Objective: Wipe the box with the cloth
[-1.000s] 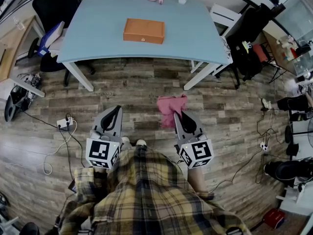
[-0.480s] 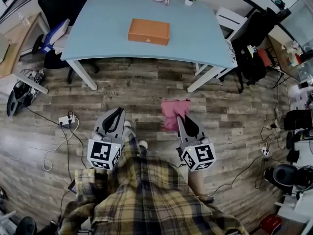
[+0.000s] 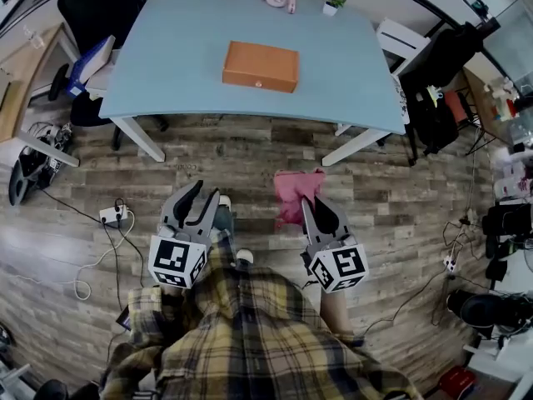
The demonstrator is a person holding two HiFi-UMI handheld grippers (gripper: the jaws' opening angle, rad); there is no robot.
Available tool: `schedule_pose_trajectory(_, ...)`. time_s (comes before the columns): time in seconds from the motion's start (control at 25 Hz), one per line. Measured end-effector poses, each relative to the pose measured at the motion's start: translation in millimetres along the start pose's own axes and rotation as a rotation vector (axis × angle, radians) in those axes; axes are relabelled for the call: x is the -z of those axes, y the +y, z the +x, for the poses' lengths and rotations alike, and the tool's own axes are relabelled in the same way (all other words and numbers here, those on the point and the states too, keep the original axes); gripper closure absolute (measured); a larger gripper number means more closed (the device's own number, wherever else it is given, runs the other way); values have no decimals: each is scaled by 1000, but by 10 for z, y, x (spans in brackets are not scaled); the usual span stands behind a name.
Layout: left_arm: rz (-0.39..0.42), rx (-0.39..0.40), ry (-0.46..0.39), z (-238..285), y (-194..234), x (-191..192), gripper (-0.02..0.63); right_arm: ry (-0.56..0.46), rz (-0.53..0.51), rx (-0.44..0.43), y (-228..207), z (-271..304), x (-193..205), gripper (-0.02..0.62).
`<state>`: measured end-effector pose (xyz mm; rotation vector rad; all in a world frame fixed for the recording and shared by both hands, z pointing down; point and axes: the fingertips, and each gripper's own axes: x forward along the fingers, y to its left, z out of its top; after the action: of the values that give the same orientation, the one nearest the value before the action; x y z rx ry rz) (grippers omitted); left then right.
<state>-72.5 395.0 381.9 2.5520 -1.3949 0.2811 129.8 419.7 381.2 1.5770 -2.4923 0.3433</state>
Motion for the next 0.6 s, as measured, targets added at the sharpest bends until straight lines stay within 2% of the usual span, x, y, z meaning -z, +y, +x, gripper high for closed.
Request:
schedule_pose_trajectory(0.36,-21,26,-11,796,758,-320,433,3,-39,0,-224,1015,-403,554)
schedule_pose_trajectory(0.6,-41,48,0,1146,1134,-396,428,10,-52,27,-299,1458,-566,554)
